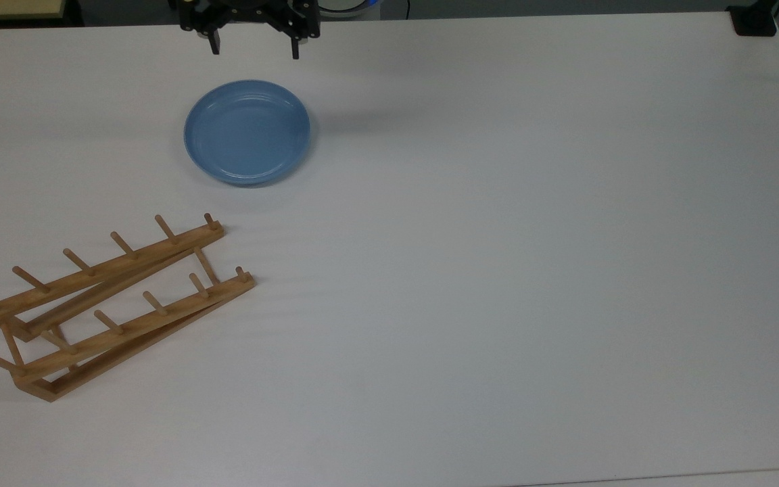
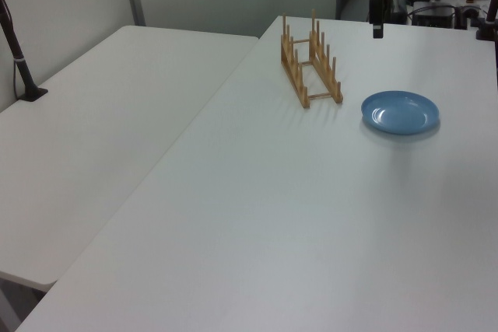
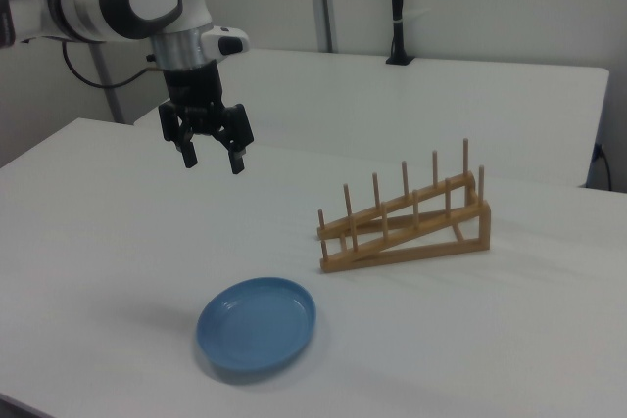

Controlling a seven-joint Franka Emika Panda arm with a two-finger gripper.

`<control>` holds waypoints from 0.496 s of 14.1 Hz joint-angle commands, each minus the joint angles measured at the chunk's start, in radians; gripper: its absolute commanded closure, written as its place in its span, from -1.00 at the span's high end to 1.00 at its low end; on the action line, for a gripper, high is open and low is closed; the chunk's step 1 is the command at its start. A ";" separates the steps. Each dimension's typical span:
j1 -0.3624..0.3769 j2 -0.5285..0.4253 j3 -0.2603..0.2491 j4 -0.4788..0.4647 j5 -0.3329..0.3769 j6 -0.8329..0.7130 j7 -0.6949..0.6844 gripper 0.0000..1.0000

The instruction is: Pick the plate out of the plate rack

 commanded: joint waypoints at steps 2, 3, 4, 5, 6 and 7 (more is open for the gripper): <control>-0.020 -0.017 -0.004 -0.007 -0.009 -0.010 0.024 1.00; -0.020 -0.013 -0.009 0.000 -0.006 -0.010 0.024 1.00; -0.018 -0.004 -0.009 0.009 0.001 -0.010 0.025 1.00; -0.018 0.005 -0.010 0.017 0.004 -0.010 0.024 1.00; -0.020 0.019 -0.009 0.028 0.006 -0.012 0.022 1.00; -0.020 0.021 -0.009 0.029 0.011 -0.012 0.023 1.00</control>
